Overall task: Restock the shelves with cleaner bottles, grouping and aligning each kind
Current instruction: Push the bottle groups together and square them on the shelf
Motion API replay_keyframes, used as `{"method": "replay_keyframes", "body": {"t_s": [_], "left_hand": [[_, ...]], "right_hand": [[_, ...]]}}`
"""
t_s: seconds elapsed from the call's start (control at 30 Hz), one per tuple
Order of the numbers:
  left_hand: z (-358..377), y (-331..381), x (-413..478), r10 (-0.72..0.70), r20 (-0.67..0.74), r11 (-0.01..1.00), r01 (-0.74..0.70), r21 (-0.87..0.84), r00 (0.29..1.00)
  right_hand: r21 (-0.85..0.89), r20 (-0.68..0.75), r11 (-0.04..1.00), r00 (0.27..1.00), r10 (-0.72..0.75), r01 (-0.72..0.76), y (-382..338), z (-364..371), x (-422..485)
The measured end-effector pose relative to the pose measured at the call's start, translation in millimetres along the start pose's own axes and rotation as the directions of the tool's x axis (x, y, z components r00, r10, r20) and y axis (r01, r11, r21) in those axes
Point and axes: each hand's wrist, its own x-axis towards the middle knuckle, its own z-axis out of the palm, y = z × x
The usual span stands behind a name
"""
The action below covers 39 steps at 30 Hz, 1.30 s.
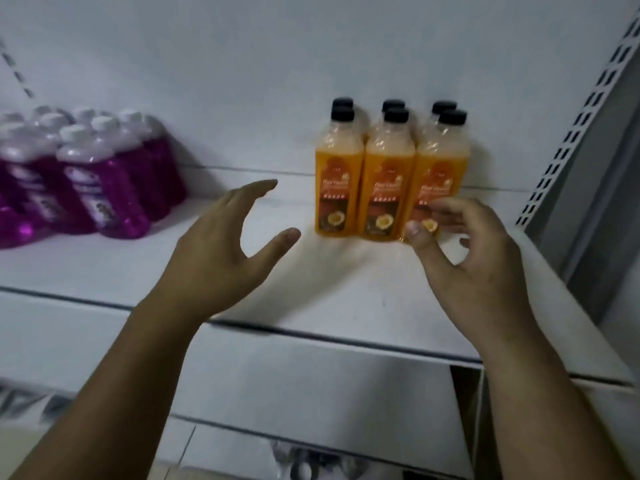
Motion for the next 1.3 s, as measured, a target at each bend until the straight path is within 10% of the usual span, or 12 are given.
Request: {"method": "replay_keyframes", "body": {"t_s": [0.17,0.4,0.9,1.3], "left_hand": [[-12.1,-10.4,-49.2,-0.084,0.039,0.976,0.074,0.202,0.996],[-63.9,-38.8,-126.6,-0.254,-0.020,0.847,0.232,0.478,0.967],[-215.3,-161.8,-317.3,-0.566,-0.268,0.607,0.614,0.504,0.779],[-327.0,-294.9,-449.7,-0.680,-0.255,0.466,0.674,0.573,0.687]], "right_hand": [[-0.030,0.292,0.983,0.943,-0.162,0.178,-22.5,38.7,-22.7],[0.001,0.654,0.904,0.683,-0.325,0.428,-61.5,105.5,-50.5],[0.232,0.832,0.781,0.297,-0.468,0.581,-222.7,266.3,-173.2],[0.271,0.867,0.792,0.218,-0.448,0.548,-355.9,420.9,-272.4]]}}
